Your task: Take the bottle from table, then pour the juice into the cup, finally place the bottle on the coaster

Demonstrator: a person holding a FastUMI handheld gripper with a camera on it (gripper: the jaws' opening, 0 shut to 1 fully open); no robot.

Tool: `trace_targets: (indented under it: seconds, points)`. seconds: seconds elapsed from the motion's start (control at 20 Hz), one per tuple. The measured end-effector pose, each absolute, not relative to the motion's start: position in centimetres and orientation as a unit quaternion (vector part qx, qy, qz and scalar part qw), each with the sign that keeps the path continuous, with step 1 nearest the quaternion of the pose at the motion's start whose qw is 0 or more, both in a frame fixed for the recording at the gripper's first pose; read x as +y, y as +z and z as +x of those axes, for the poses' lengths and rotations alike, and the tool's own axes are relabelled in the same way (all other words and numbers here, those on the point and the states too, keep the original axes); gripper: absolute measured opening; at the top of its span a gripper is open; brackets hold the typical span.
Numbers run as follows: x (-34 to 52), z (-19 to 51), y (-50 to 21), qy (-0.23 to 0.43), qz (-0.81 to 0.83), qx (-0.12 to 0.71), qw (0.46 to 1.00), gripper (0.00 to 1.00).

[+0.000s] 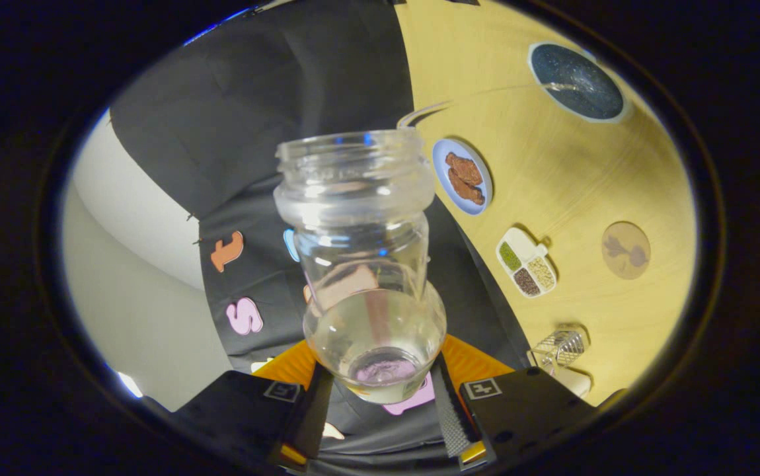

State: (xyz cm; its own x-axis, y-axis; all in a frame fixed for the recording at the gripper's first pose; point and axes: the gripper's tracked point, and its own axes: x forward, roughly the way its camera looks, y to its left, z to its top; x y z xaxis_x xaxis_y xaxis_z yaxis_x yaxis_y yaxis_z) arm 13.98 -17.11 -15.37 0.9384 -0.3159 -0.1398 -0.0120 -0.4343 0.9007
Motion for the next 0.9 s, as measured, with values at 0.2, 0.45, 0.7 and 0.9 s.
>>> trace_targets:
  seconds: [0.2, 0.45, 0.7, 0.9]
  points:
    - [-17.5, 14.0, -15.3, -0.146, 0.838, -0.105, 0.515, 0.74]
    - [-18.1, 14.0, -15.2, -0.148, 0.843, -0.114, 0.505, 0.74]
    - [-18.6, 13.8, -15.1, -0.15, 0.846, -0.121, 0.498, 0.74]
    - [-19.1, 13.8, -15.0, -0.152, 0.848, -0.131, 0.49, 0.74]
